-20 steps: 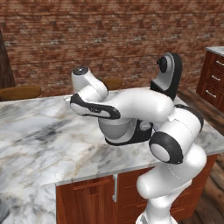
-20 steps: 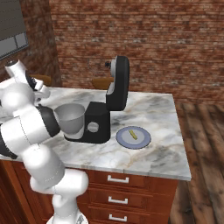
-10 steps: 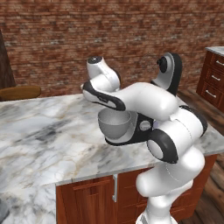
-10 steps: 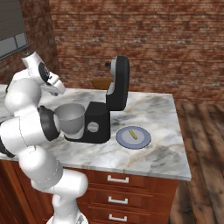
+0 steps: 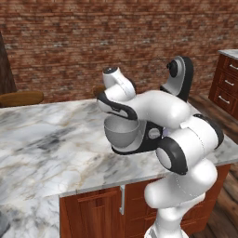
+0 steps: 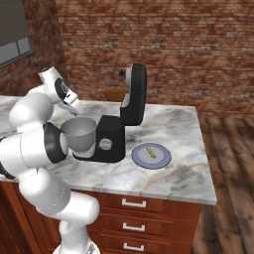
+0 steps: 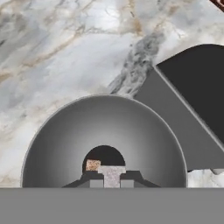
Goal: Add butter and sugar cubes to the stand mixer bowl and then turn on the stand mixer to begin making frosting.
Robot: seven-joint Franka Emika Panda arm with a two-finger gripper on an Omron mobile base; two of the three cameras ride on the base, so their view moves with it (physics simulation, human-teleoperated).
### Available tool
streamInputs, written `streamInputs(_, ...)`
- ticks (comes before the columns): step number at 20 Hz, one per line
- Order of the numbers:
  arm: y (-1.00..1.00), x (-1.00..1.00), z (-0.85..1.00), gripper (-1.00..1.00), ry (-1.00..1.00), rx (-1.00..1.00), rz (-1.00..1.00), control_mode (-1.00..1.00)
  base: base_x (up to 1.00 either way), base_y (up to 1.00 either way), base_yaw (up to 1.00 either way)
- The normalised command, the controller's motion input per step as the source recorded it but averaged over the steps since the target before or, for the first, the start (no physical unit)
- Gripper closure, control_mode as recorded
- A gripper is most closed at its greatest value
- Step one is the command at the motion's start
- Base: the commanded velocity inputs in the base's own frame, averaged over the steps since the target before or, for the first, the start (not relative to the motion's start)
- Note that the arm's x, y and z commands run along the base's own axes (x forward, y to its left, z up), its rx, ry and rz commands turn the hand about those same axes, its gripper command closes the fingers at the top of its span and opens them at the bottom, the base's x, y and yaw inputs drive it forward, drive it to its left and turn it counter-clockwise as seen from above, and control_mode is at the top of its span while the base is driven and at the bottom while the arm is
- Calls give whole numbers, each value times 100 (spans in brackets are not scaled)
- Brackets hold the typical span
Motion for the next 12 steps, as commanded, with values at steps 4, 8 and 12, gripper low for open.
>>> streamInputs(4, -2, 0, -35, 100, 0, 3, -16, -100, 0, 0, 0)
streamInputs(8, 0, 0, -28, 100, 0, 5, -23, -100, 0, 0, 0)
streamInputs(12, 0, 3, -28, 100, 0, 4, -23, -100, 0, 0, 0)
